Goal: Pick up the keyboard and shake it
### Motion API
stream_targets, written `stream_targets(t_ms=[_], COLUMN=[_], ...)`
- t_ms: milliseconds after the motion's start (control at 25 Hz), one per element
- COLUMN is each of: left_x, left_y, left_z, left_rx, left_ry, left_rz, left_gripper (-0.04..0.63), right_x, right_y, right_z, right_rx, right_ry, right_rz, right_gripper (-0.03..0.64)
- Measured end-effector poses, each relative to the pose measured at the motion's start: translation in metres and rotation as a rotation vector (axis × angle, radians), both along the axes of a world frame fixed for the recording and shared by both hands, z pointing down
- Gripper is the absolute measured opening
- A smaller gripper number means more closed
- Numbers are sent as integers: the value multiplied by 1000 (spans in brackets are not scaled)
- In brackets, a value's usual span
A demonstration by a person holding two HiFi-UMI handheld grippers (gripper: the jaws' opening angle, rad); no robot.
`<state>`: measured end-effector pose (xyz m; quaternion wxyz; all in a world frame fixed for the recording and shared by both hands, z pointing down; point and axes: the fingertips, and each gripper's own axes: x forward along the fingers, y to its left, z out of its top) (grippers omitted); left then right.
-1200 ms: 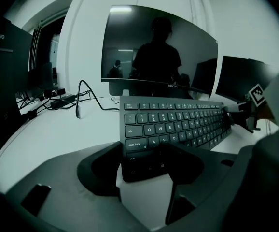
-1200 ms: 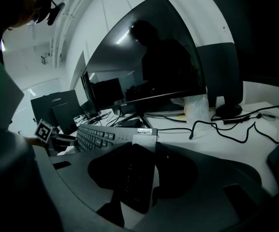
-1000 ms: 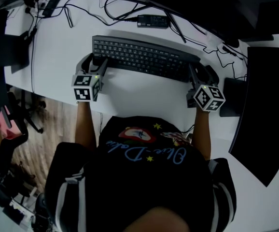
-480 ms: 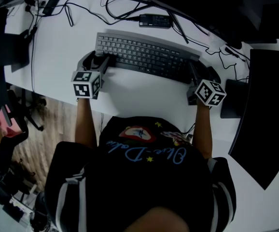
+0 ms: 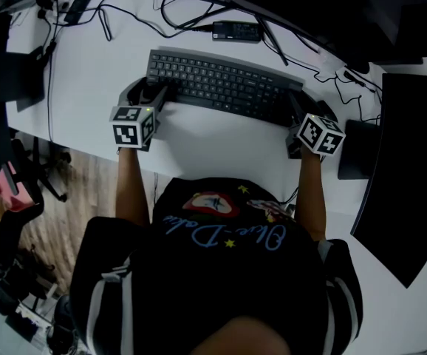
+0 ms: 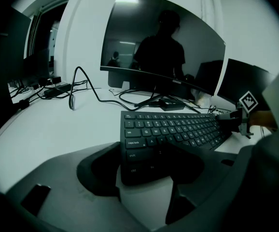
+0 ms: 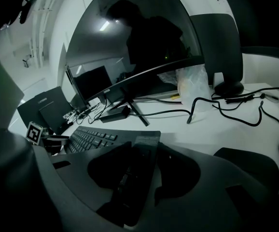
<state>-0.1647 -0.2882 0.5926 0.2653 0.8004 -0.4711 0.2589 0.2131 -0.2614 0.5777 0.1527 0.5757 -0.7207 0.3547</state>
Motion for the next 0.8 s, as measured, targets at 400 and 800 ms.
stream_targets(t_ms=[400,800], left_x=[0,-2], left_y=[-1,-4], left_z=[0,-53], left_rx=[20,226], left_ry=[-3,61], left_rz=[-9,-84], left_gripper=[250,96], right_x=[2,20], right_y=[-2,5], right_z=[0,-49], right_rx=[54,165], right_ry=[121,138], right_rz=[-38,101], right_gripper=[158,101])
